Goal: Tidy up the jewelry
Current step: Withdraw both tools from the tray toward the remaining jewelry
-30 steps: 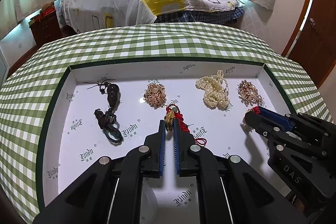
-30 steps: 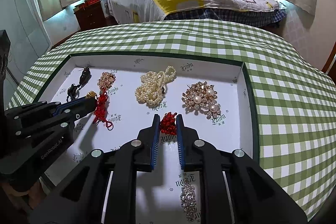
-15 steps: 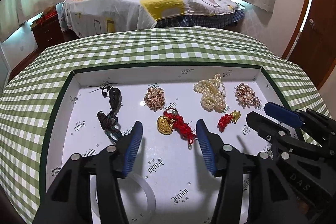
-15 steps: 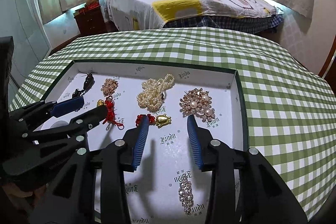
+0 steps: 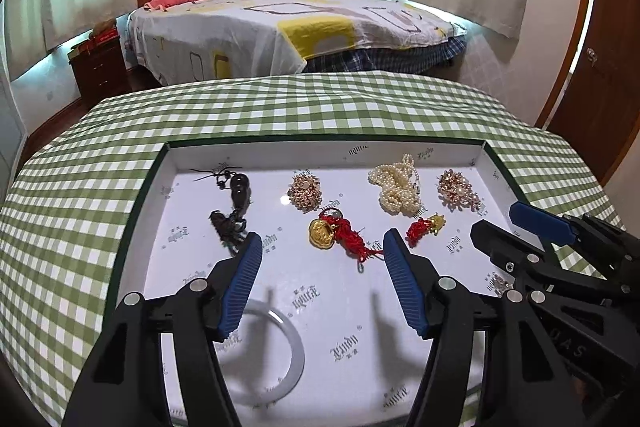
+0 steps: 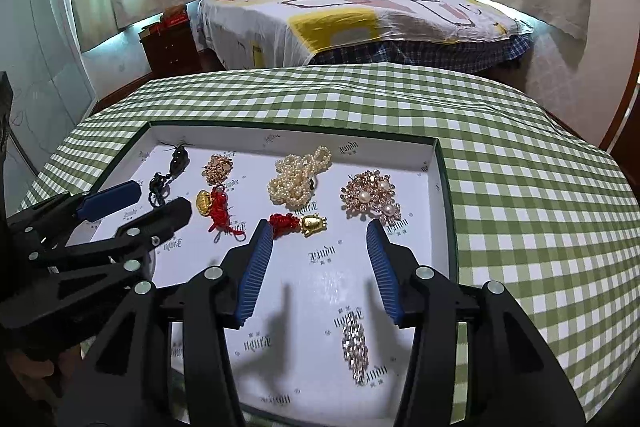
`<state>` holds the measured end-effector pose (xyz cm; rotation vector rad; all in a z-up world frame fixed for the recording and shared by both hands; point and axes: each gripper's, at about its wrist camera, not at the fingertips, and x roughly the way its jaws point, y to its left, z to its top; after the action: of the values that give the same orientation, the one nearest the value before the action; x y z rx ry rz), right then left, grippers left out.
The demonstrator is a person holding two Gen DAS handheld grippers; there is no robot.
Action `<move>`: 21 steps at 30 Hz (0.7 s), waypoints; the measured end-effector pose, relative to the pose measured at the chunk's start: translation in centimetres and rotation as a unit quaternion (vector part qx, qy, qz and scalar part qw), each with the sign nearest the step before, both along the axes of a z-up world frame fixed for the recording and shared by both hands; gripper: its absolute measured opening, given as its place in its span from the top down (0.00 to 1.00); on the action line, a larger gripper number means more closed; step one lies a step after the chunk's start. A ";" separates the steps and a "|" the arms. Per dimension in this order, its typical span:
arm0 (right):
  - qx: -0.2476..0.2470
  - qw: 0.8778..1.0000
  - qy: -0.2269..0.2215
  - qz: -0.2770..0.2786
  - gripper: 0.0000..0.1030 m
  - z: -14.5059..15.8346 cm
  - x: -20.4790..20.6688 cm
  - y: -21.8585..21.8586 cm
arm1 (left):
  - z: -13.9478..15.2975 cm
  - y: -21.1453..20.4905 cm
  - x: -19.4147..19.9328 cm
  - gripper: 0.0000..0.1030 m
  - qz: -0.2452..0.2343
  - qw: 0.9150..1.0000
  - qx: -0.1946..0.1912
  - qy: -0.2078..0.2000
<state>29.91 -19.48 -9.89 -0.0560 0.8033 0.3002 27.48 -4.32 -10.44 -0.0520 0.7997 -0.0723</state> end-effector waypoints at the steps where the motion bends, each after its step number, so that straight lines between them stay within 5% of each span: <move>1: 0.001 1.000 -0.001 -0.002 0.53 0.1 -0.3 -0.1 | 0.2 0.0 -0.3 0.39 0.001 1.000 -0.001 -0.002; 21: 0.010 0.999 -0.017 -0.027 0.53 2.5 -7.3 -2.6 | 3.0 1.1 -7.5 0.31 0.018 0.999 -0.013 -0.043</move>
<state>22.56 -22.04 -7.41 -0.0205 0.7667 0.2566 19.93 -3.21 -7.48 -0.0869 0.7122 -0.0509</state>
